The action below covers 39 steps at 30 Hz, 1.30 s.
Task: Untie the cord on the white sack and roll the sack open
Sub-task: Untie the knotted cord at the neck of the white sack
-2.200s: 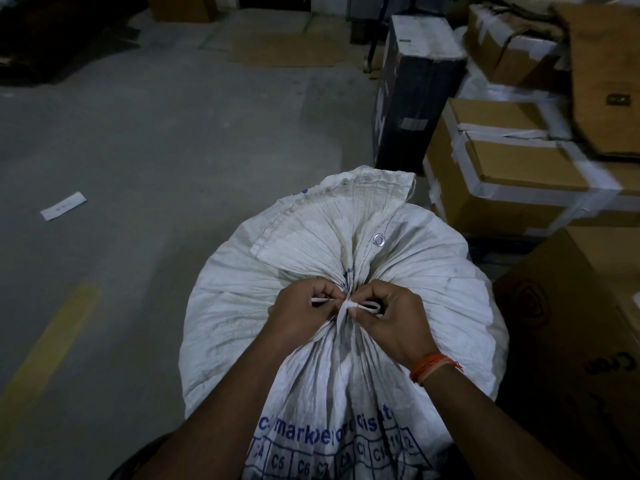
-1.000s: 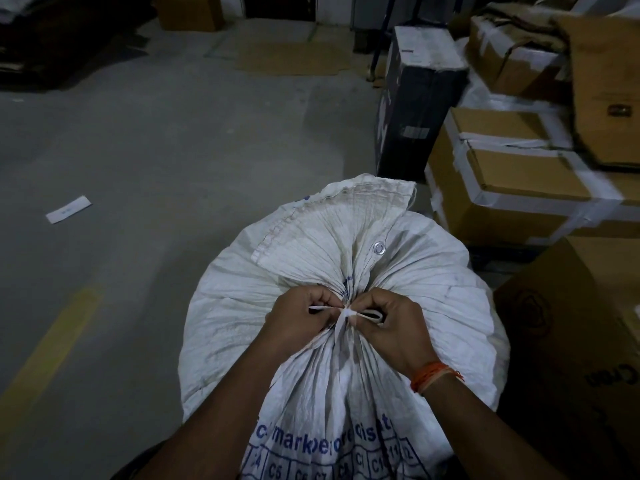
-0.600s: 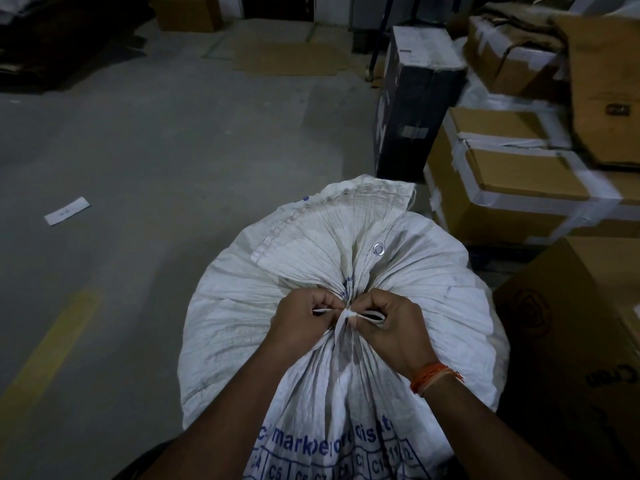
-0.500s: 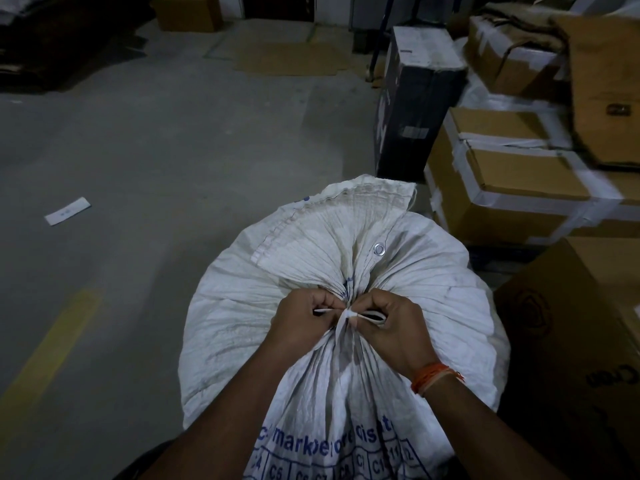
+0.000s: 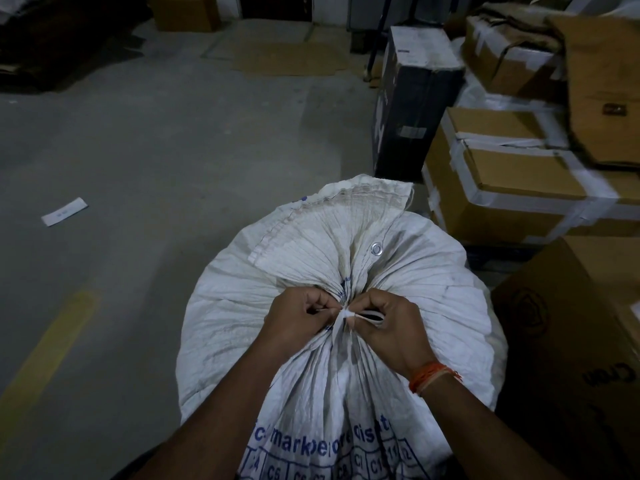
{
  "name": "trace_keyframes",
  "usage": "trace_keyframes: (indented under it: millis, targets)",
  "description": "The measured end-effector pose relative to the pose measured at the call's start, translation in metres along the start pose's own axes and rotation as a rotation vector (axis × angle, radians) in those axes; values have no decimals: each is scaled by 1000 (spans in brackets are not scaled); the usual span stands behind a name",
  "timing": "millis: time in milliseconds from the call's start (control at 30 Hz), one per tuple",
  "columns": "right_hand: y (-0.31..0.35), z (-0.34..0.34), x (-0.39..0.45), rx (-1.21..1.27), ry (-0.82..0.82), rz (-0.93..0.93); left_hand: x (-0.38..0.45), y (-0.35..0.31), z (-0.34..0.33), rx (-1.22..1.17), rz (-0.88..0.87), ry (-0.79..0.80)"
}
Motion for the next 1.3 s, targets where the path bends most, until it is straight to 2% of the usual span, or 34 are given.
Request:
trace_keyframes:
  millis: [1300]
  targets:
    - [0,-1,1,-33,-7,-10,1,2,9,33,14,-11]
Point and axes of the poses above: each hand's wrist, its own x-axis towards the middle knuckle, its own z-axis out of the back of the hand, y = z × x, the point moved 2 cm from there along x, towards the middle knuckle, and after that the axes turned 9 degrees about -y, right-handed, at the moved point
